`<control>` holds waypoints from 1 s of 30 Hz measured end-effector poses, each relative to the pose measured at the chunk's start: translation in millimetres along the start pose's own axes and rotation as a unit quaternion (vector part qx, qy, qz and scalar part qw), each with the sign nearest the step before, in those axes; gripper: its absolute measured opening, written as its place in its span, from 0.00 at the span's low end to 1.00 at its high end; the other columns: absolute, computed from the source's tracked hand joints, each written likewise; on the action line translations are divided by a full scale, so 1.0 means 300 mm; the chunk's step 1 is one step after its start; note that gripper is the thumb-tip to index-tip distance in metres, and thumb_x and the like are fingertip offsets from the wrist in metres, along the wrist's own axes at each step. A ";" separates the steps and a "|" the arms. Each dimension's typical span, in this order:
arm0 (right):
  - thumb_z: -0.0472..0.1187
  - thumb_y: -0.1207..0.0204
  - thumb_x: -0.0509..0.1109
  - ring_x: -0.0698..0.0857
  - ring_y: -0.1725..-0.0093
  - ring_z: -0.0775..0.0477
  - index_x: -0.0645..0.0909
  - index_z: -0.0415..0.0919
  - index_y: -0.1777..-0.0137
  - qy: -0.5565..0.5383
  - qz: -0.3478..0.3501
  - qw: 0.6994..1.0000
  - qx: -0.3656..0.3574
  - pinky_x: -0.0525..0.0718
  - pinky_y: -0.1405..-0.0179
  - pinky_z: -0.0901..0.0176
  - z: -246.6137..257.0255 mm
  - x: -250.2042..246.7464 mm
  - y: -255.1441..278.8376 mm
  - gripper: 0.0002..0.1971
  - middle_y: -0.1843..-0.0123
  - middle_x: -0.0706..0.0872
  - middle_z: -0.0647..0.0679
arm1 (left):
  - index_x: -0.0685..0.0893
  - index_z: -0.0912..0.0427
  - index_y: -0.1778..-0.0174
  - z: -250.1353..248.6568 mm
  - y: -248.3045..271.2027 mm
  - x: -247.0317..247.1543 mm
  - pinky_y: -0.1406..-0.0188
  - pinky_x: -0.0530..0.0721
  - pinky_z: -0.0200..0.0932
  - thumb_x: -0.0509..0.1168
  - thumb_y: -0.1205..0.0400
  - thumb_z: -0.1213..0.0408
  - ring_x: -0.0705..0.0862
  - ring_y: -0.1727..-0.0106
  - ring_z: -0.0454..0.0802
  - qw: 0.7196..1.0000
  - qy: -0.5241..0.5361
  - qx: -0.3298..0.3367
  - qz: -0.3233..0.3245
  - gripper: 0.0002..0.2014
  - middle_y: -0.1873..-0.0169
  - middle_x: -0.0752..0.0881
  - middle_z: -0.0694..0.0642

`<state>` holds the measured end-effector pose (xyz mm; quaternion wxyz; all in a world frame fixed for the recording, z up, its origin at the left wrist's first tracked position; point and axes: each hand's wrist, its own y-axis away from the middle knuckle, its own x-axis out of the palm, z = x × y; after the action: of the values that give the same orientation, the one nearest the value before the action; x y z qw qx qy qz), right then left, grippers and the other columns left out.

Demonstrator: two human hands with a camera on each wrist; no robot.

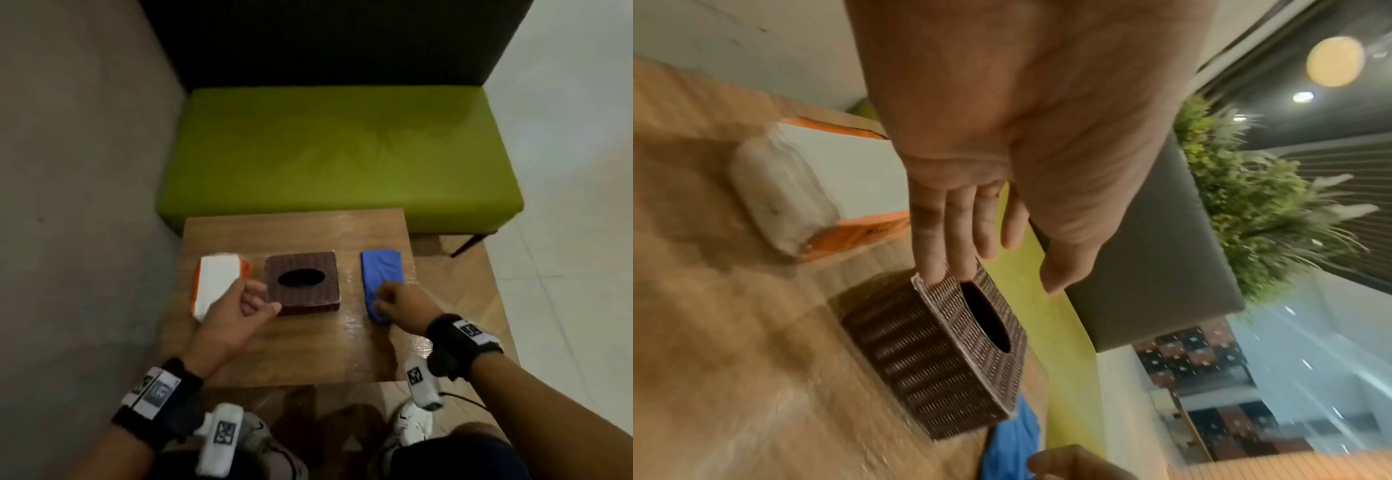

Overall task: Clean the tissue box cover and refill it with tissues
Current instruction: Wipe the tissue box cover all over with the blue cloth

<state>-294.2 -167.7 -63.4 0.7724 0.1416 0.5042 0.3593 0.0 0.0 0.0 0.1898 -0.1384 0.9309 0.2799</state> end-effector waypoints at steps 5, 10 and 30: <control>0.50 0.18 0.75 0.80 0.29 0.31 0.81 0.45 0.25 0.107 -0.127 0.986 -0.029 0.79 0.27 0.41 -0.046 0.120 -0.119 0.23 0.29 0.80 0.37 | 0.78 0.43 0.29 0.142 -0.139 0.032 0.47 0.88 0.46 0.86 0.26 0.46 0.86 0.45 0.49 0.986 -0.052 0.143 -0.067 0.33 0.44 0.83 0.48; 0.61 0.20 0.75 0.67 0.15 0.25 0.65 0.48 0.12 0.170 -0.122 0.978 0.019 0.71 0.15 0.35 -0.085 0.206 -0.120 0.41 0.12 0.66 0.35 | 0.69 0.46 0.14 0.235 -0.139 0.065 0.42 0.90 0.50 0.90 0.33 0.47 0.83 0.35 0.50 0.970 -0.124 0.199 -0.062 0.53 0.28 0.73 0.52; 0.31 0.13 0.63 0.81 0.59 0.59 0.77 0.58 0.19 -0.225 -0.076 0.969 -0.065 0.81 0.58 0.65 0.079 0.272 -0.122 0.28 0.54 0.85 0.56 | 0.46 0.39 0.04 0.446 -0.247 0.182 0.10 0.73 0.59 0.87 0.27 0.71 0.69 0.10 0.45 0.967 -0.097 0.226 -0.059 0.67 0.09 0.68 0.48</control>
<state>-239.1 -132.9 -129.2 0.8985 0.1299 0.3022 0.2906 15.3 8.8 -161.5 0.3220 -0.1185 0.9372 0.0622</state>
